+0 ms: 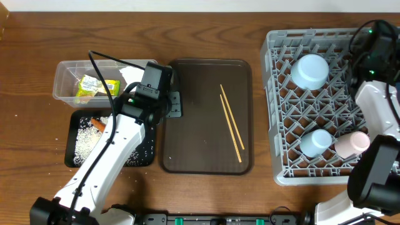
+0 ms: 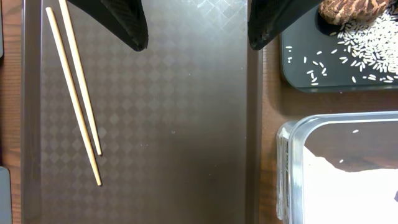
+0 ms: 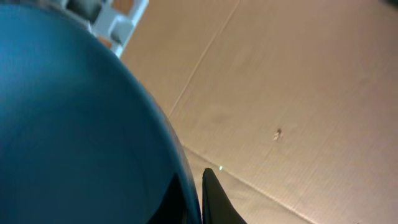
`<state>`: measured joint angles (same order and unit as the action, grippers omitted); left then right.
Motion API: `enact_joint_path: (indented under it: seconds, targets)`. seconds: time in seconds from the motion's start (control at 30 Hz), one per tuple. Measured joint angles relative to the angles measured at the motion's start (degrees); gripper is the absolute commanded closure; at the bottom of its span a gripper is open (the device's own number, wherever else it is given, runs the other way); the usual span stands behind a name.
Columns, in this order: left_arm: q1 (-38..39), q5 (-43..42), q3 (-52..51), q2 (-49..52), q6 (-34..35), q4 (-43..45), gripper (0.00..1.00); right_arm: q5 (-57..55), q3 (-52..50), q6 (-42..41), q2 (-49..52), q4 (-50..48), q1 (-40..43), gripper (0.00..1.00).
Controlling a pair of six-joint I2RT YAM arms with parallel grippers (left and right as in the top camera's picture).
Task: Sort waste into correct bins and load items into the dishwasher rack
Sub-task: 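Stand the blue plate upright in the rack and release it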
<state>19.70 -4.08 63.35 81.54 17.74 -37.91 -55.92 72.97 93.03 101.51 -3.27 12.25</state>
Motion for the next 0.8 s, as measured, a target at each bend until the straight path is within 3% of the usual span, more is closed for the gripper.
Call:
enact_joint_path:
  seconds: [0.13,0.43,0.73,0.8]
  targets:
    - [0.0,0.0,0.0,0.0,0.0,-0.02,0.47,0.13,-0.04,-2.45,0.02,-0.04,-1.81,0.7]
    - [0.0,0.0,0.0,0.0,0.0,-0.02,0.47,-0.11,-0.07,-6.01,0.02,-0.02,-5.55,0.63]
    - [0.0,0.0,0.0,0.0,-0.02,-0.02,0.47,-0.04,-0.09,-10.84,0.02,0.0,-11.1,0.32]
    - [0.0,0.0,0.0,0.0,0.0,-0.02,0.47,0.04,-0.09,-11.47,0.02,-0.04,-12.22,0.3]
